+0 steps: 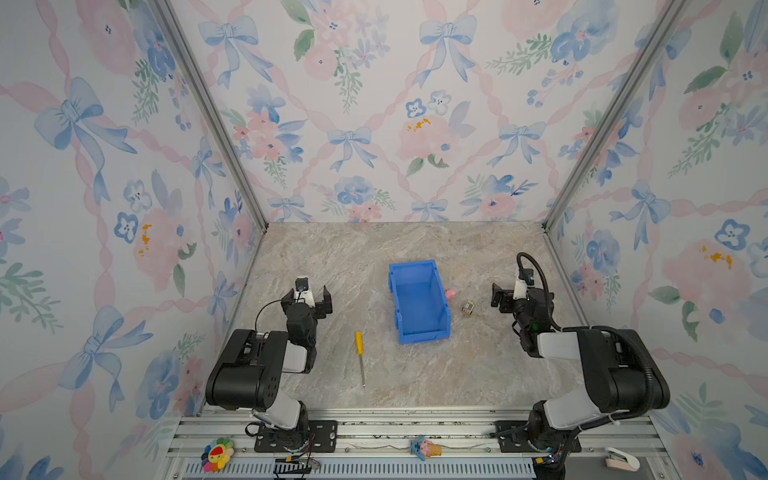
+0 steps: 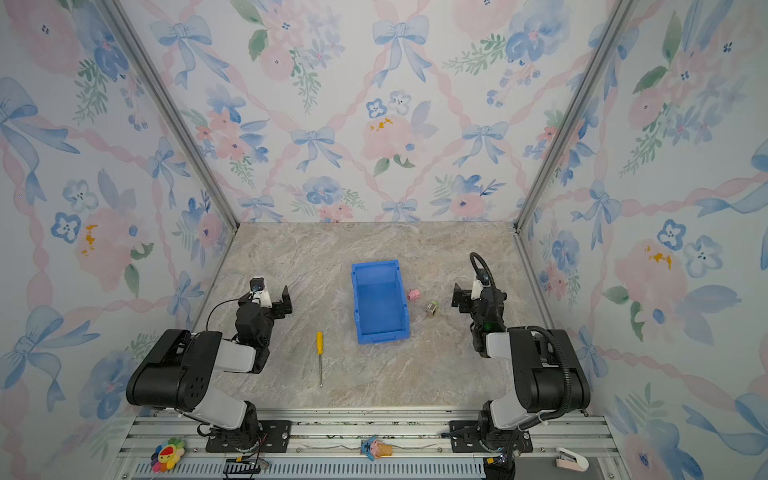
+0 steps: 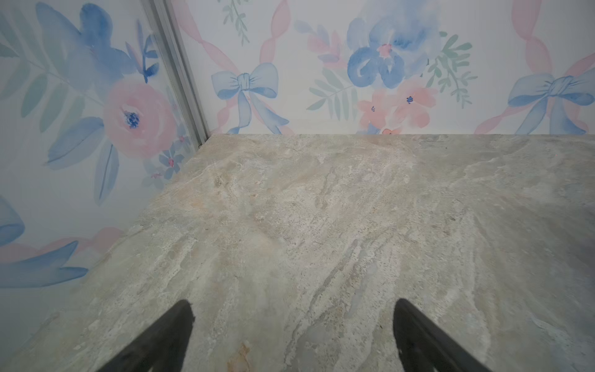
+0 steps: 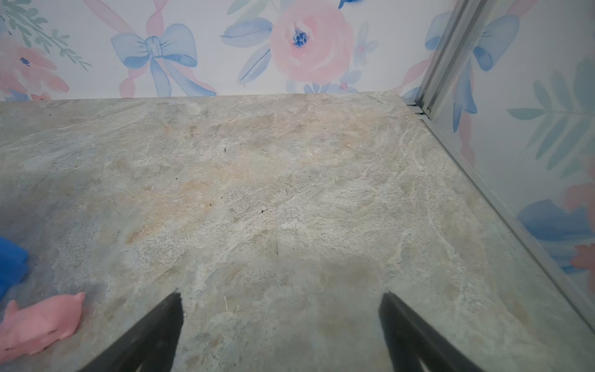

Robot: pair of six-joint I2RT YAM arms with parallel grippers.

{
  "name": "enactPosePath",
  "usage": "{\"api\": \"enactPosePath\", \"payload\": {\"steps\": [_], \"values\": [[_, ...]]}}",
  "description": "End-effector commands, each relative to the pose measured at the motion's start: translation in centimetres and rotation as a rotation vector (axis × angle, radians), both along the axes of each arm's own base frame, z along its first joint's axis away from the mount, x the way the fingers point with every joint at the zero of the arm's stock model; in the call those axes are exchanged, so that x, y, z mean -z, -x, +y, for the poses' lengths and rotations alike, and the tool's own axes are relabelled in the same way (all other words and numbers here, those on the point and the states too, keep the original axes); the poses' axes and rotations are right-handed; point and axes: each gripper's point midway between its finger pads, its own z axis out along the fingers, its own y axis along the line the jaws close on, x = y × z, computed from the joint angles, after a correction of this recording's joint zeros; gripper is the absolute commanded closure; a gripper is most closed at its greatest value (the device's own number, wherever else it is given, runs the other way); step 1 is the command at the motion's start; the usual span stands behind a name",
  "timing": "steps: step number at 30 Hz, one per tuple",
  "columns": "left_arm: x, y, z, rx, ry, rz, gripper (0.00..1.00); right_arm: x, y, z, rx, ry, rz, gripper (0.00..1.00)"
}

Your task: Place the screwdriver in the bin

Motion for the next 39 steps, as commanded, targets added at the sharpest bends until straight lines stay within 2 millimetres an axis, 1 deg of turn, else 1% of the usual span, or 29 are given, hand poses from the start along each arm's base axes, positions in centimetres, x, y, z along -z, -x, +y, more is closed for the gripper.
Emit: {"api": "enactPosePath", "payload": {"steps": [1,32,35,39], "values": [[0.3,0.1,-0.2,0.018,-0.001,0.003,0.02,0.2,0.1,0.0,0.008,-0.001,-0.004,0.03],[0.3,0.1,-0.2,0.018,-0.001,0.003,0.03,0.2,0.2,0.1,0.018,0.019,-0.003,0.03],[-0.3,-0.1,0.0,0.003,-0.007,-0.009,0.02,-0.3,0.0,-0.1,0.062,0.051,0.004,0.03],[-1.1,-0.3,0.2,-0.012,-0.002,0.036,0.03,-1.5,0.2,0.4,0.054,0.072,0.041,0.03]]}}
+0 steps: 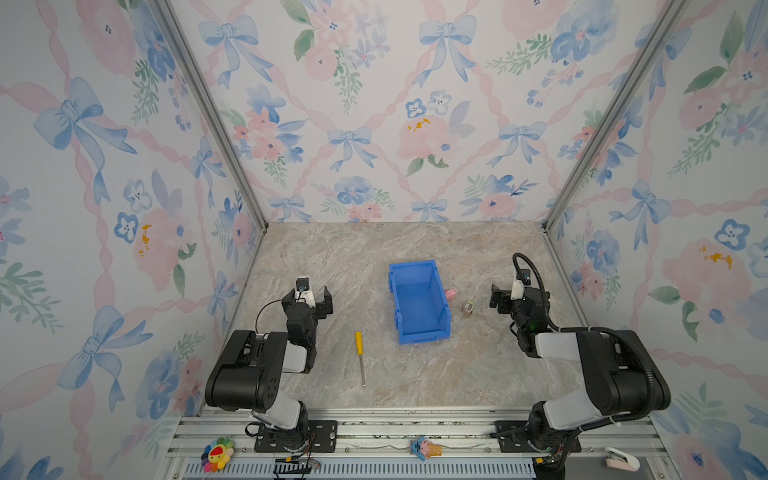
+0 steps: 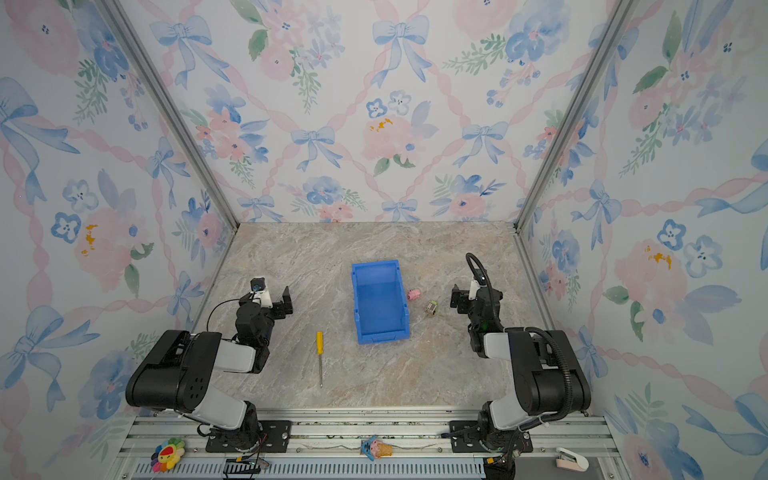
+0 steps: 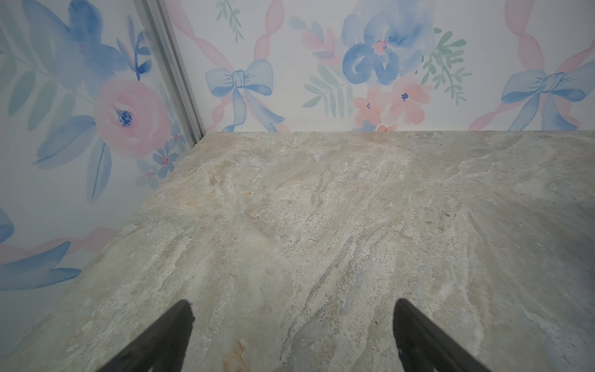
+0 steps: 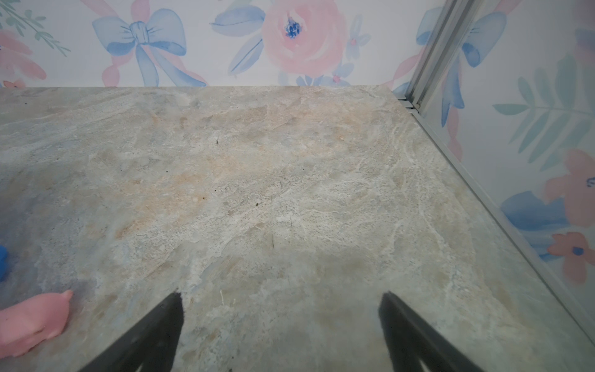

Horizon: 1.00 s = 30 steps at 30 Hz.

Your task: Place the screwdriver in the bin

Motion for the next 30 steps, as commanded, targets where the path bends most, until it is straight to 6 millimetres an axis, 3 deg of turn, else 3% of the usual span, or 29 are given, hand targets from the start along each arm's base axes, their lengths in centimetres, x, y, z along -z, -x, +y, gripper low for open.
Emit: {"api": "enactPosePath", "payload": {"steps": [1,8,12,16,24,30], "values": [[-1.2,-0.4,0.6,-0.039,0.005,0.037,0.02,-1.9,-0.1,-0.3,0.028,0.027,0.006,0.03],[-2.5,0.6,-0.9,-0.037,0.054,0.207,0.03,-4.7,1.5,0.1,0.069,0.061,0.058,0.03],[-2.6,2.0,-1.6,-0.133,0.172,0.359,0.02,-6.9,2.5,0.6,0.123,-0.018,0.102,0.03],[-1.2,4.0,-4.6,-0.103,0.249,0.533,0.03,-8.0,3.8,1.3,0.158,-0.115,0.2,0.03],[0.8,8.0,-10.7,0.003,0.388,0.686,0.02,-8.7,7.6,6.0,0.05,-0.099,0.351,0.03],[3.7,11.0,-12.8,-0.004,0.374,0.832,0.02,-9.2,10.8,8.6,-0.039,-0.127,0.384,0.03]]}}
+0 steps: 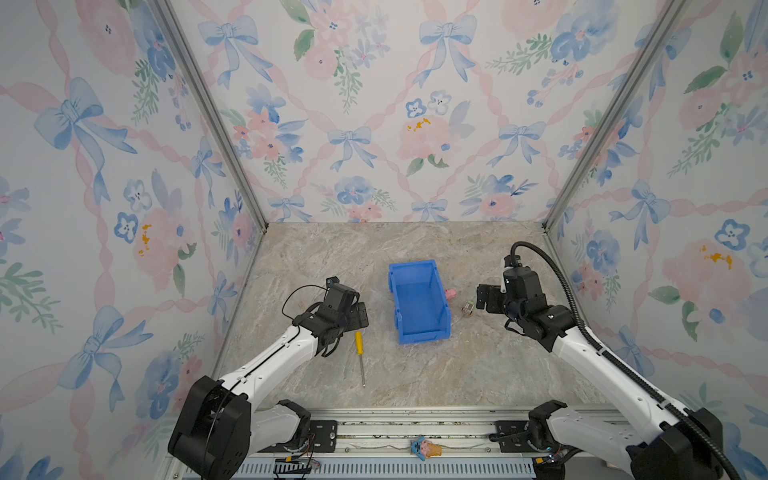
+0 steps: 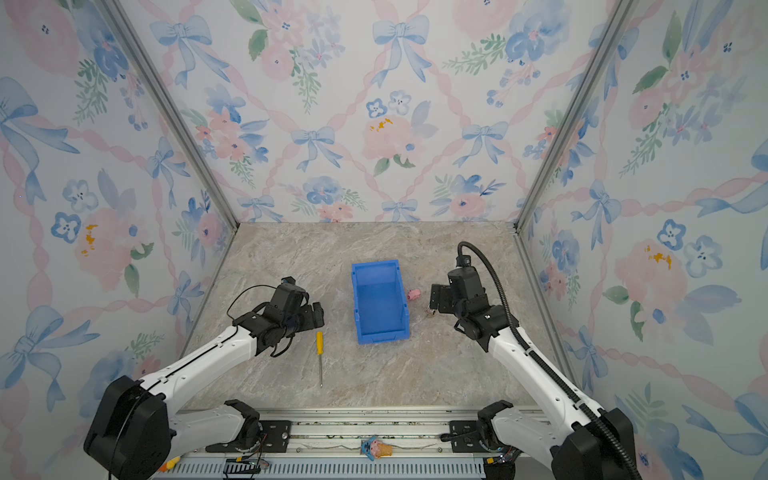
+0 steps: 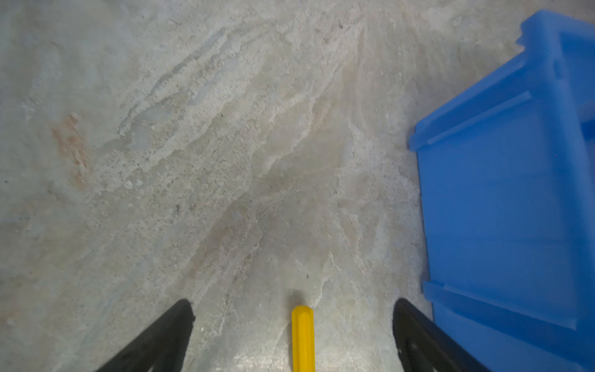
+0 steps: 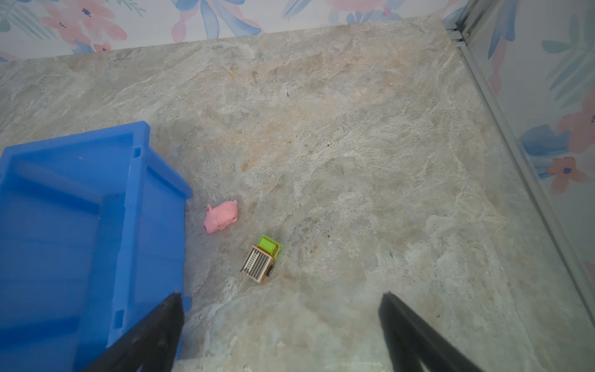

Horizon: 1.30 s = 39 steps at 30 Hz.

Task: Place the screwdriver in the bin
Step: 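Lower the left gripper over the yellow screwdriver handle while the right arm rises slightly, then close the left gripper on the yellow screwdriver handle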

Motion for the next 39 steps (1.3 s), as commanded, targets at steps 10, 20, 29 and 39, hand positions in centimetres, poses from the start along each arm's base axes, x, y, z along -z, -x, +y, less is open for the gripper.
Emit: {"api": "enactPosePath", "payload": {"steps": [10,20,29,39], "values": [[5.5,3.9,-1.3,-0.012,-0.074,0.222,0.07,-1.0,5.1,1.1,-0.082,-0.03,0.034,0.03],[7.8,4.6,-1.4,-0.021,-0.144,0.277,0.16,-1.9,6.1,2.9,-0.209,0.024,0.016,0.03],[8.3,4.3,-1.7,-0.018,-0.175,0.285,0.29,-2.3,5.6,3.6,-0.213,0.029,0.032,0.03],[10.3,5.1,-1.6,-0.038,-0.191,0.352,0.43,-2.5,5.5,4.0,-0.186,-0.006,0.018,0.03]]}}
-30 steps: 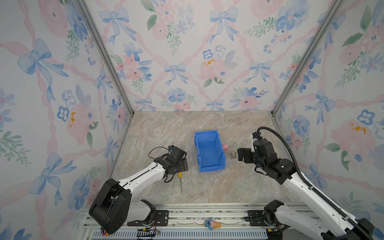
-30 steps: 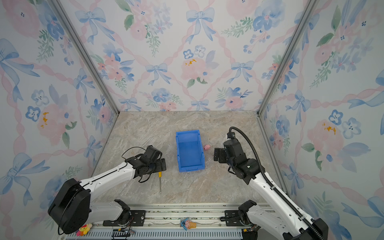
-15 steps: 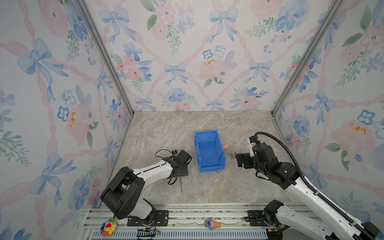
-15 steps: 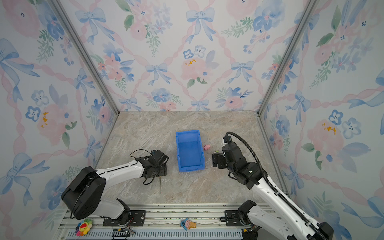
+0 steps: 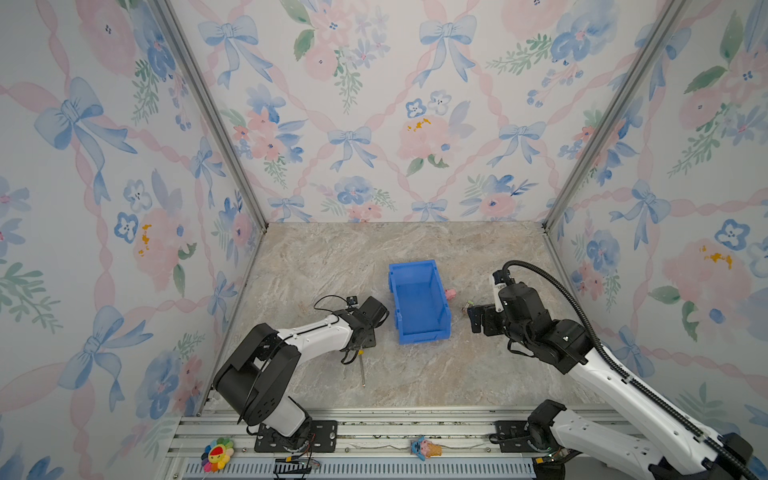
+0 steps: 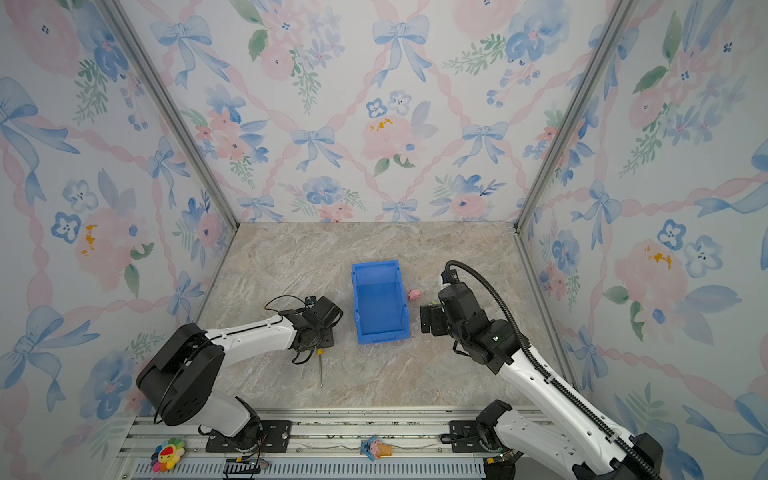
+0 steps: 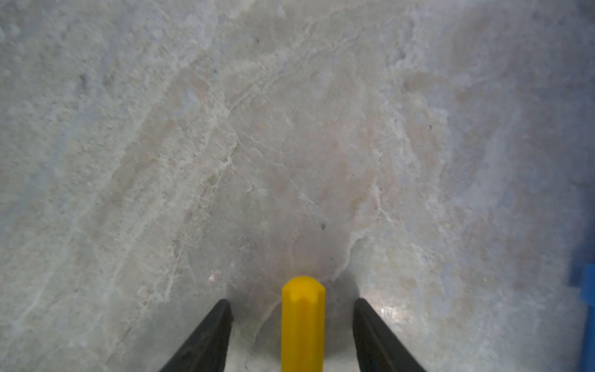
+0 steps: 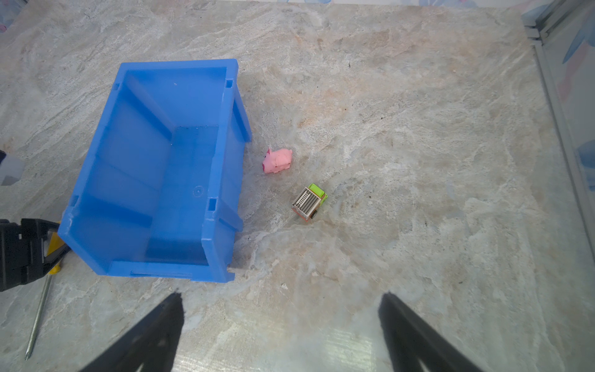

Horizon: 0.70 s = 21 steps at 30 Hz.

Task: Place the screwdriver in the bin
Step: 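Close the left gripper on the yellow screwdriver handle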

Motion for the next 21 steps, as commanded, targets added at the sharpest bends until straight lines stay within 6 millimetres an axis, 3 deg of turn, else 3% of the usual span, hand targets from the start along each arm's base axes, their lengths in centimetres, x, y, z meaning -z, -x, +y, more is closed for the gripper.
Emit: {"api": "enactPosePath", "payload": {"steps": [1,12,17,21], "values": [[2.9,2.7,0.6,-0.007,-0.019,0.132,0.46,-0.9,-0.2,0.2,0.011,-0.01,-0.014,0.03],[2.4,2.7,0.0,-0.002,0.016,0.128,0.76,-1.0,-0.8,0.3,0.012,-0.001,-0.034,0.03],[0.8,1.5,-1.0,-0.006,0.061,0.08,0.94,-1.2,-0.7,0.2,0.008,0.003,-0.046,0.03],[0.3,1.4,-1.3,-0.005,0.078,0.069,0.97,-1.4,-0.4,-0.1,0.013,0.0,-0.055,0.03]]}}
